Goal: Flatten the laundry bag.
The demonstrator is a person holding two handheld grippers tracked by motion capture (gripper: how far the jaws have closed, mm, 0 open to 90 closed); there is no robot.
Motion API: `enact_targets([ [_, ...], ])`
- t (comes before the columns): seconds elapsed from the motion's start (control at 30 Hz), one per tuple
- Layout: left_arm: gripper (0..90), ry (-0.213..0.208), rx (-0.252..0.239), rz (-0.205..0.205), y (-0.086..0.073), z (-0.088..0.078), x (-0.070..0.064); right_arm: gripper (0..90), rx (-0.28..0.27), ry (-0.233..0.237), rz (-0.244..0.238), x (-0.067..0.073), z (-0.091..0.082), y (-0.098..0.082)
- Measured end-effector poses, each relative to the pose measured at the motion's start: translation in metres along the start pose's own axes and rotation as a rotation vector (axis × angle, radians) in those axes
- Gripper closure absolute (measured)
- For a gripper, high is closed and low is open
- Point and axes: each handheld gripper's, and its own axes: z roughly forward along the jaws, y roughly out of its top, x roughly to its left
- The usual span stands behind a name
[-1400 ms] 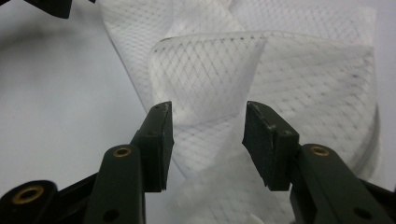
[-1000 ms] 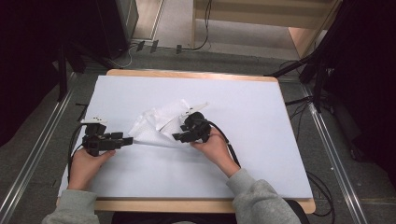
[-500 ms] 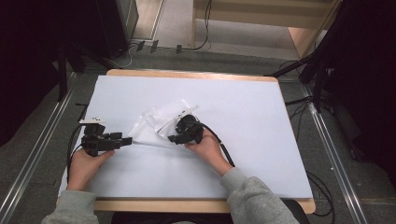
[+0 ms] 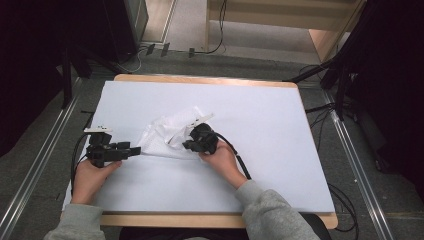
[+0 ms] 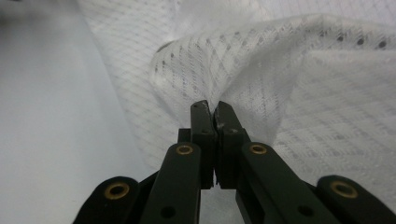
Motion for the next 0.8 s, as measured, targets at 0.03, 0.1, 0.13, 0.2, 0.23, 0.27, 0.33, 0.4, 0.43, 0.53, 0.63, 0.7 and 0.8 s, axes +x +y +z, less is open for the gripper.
enact_targets([
  [0.03,35.6,0.0,0.0,0.001,0.0,0.0,0.0,90.0,-0.013,0.01,0.001,0.0,-0.002,0.001],
  [0.1,35.6,0.001,-0.001,-0.003,0.0,0.0,0.0,90.0,-0.024,0.027,0.008,0.004,-0.01,0.005],
  [0.13,35.7,0.001,-0.001,-0.003,0.0,0.0,0.0,90.0,-0.024,0.027,0.008,0.004,-0.01,0.005],
  [0.2,35.7,0.0,-0.004,0.001,0.0,-0.001,0.0,90.0,-0.037,0.046,0.0,0.009,-0.019,0.007],
  [0.23,35.7,-0.003,-0.006,-0.002,0.001,-0.001,0.0,90.0,-0.039,0.054,-0.006,0.012,-0.023,0.008],
  [0.27,35.7,-0.002,-0.008,-0.002,0.002,-0.001,0.0,90.0,-0.038,0.06,-0.008,0.015,-0.026,0.008],
  [0.33,35.7,-0.005,-0.008,0.003,0.002,-0.001,0.0,90.0,-0.039,0.065,-0.015,0.017,-0.028,0.008],
  [0.4,35.7,-0.006,-0.014,0.0,0.003,-0.001,0.0,90.0,-0.046,0.083,-0.015,0.023,-0.037,0.006],
  [0.43,35.7,-0.008,-0.014,0.0,0.004,0.0,0.0,90.0,-0.045,0.086,-0.016,0.024,-0.04,0.005],
  [0.53,35.9,-0.012,-0.012,0.005,0.006,0.0,0.0,90.0,-0.051,0.099,-0.011,0.029,-0.049,0.0],
  [0.63,36.0,-0.012,-0.015,0.007,0.008,0.0,0.0,90.0,-0.052,0.106,-0.016,0.034,-0.058,-0.007],
  [0.7,36.1,-0.013,-0.02,0.006,0.009,0.0,0.0,90.0,-0.056,0.108,-0.014,0.036,-0.063,-0.012],
  [0.8,36.5,-0.011,-0.029,0.001,0.011,-0.002,0.001,90.0,-0.054,0.112,-0.009,0.038,-0.07,-0.02],
])
